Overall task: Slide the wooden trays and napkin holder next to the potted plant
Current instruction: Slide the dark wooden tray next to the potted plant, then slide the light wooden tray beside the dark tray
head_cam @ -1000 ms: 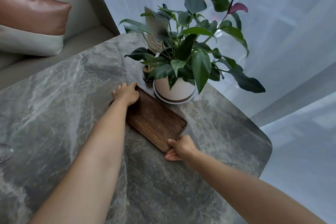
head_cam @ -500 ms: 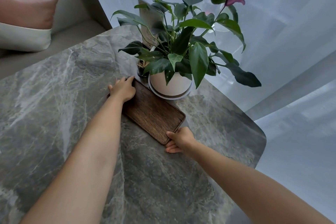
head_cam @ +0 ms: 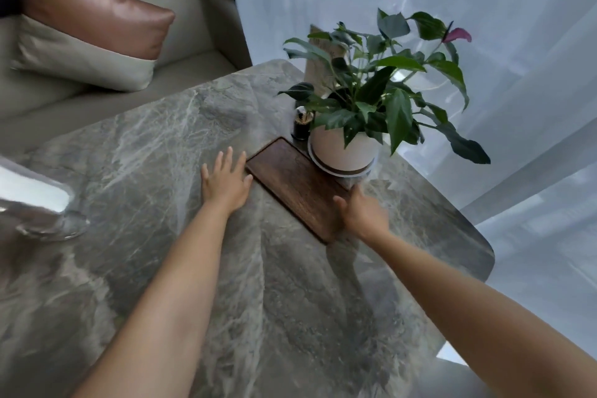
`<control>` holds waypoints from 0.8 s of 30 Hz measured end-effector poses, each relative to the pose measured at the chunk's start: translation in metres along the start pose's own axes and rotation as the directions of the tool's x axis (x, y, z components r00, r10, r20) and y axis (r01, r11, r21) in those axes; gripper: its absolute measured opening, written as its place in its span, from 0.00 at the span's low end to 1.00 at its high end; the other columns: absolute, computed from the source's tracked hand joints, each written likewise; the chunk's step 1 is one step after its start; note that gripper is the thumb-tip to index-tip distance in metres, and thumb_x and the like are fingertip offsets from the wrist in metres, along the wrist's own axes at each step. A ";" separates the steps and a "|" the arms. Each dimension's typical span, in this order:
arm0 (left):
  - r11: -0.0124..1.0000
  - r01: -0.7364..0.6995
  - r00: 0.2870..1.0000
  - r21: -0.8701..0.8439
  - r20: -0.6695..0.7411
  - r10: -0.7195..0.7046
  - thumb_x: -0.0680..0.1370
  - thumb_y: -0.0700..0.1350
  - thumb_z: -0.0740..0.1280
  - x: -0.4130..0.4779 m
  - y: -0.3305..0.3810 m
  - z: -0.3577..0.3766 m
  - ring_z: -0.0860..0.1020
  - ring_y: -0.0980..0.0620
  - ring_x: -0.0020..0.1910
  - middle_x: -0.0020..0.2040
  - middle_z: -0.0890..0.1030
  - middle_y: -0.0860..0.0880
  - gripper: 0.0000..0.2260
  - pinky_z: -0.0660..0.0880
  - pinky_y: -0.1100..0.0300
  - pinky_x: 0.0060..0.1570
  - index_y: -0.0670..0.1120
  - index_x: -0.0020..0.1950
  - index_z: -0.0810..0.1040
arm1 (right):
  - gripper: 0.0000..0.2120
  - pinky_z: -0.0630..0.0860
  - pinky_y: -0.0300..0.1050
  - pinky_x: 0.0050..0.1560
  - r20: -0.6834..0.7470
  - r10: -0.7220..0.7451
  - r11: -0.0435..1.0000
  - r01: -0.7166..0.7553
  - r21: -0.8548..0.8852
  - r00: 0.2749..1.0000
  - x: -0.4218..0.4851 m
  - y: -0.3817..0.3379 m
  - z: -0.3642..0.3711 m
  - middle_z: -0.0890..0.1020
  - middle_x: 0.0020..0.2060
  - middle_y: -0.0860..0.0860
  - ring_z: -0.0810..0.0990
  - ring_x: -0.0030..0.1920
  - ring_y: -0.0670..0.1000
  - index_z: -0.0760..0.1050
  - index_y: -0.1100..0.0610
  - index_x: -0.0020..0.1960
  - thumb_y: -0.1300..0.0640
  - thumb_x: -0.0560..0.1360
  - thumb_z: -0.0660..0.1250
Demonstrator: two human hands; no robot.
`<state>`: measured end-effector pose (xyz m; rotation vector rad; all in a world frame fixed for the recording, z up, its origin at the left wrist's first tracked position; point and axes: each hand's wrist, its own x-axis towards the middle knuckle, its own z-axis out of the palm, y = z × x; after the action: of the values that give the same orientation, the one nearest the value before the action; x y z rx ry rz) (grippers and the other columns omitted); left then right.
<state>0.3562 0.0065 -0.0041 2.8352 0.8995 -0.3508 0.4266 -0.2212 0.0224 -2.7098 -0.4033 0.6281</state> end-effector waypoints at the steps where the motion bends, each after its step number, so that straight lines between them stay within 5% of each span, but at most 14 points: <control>1: 1.000 0.008 1.000 0.012 -0.001 -0.008 0.82 0.52 0.49 -0.010 -0.010 0.000 0.45 0.48 0.79 0.80 0.44 0.47 0.25 0.47 0.43 0.75 0.50 0.78 0.46 | 0.21 0.70 0.50 0.40 -0.009 -0.024 1.000 0.024 -0.019 1.000 -0.003 -0.008 0.001 0.79 0.52 0.62 0.78 0.51 0.62 0.62 0.61 0.62 0.46 0.79 0.54; 5: 0.998 0.064 0.998 -0.002 0.001 -0.064 0.82 0.53 0.49 -0.056 -0.057 0.003 0.45 0.49 0.79 0.80 0.45 0.48 0.26 0.46 0.44 0.75 0.51 0.78 0.46 | 0.27 0.71 0.56 0.56 0.008 -0.134 0.984 0.134 -0.121 0.991 -0.022 -0.052 0.013 0.68 0.67 0.62 0.69 0.65 0.63 0.56 0.60 0.71 0.45 0.79 0.52; 10: 0.986 0.166 0.986 -0.017 0.028 -0.166 0.82 0.54 0.48 -0.123 -0.127 0.005 0.44 0.50 0.79 0.79 0.43 0.48 0.26 0.45 0.45 0.76 0.50 0.78 0.45 | 0.33 0.52 0.58 0.74 0.098 -0.284 0.929 0.299 -0.219 0.954 -0.063 -0.117 0.045 0.45 0.77 0.58 0.45 0.76 0.59 0.39 0.56 0.76 0.42 0.79 0.49; 15: 0.952 0.298 0.955 -0.074 0.028 -0.297 0.82 0.54 0.47 -0.195 -0.205 0.010 0.44 0.50 0.79 0.79 0.43 0.48 0.26 0.43 0.46 0.76 0.50 0.78 0.43 | 0.35 0.40 0.58 0.75 0.166 -0.440 0.831 0.470 -0.297 0.883 -0.113 -0.184 0.091 0.35 0.75 0.58 0.35 0.76 0.57 0.32 0.56 0.75 0.42 0.79 0.47; 24: 0.832 0.534 0.845 -0.153 0.057 -0.532 0.82 0.55 0.47 -0.307 -0.338 0.026 0.45 0.50 0.79 0.80 0.44 0.48 0.26 0.44 0.47 0.76 0.51 0.78 0.44 | 0.34 0.41 0.59 0.75 0.343 -0.574 0.687 0.665 -0.293 0.744 -0.208 -0.285 0.174 0.34 0.75 0.57 0.35 0.76 0.58 0.31 0.53 0.74 0.42 0.79 0.47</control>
<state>-0.0887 0.1061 0.0289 2.3821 1.6355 -0.3316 0.1098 0.0091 0.0593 -2.5723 -1.6030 0.6945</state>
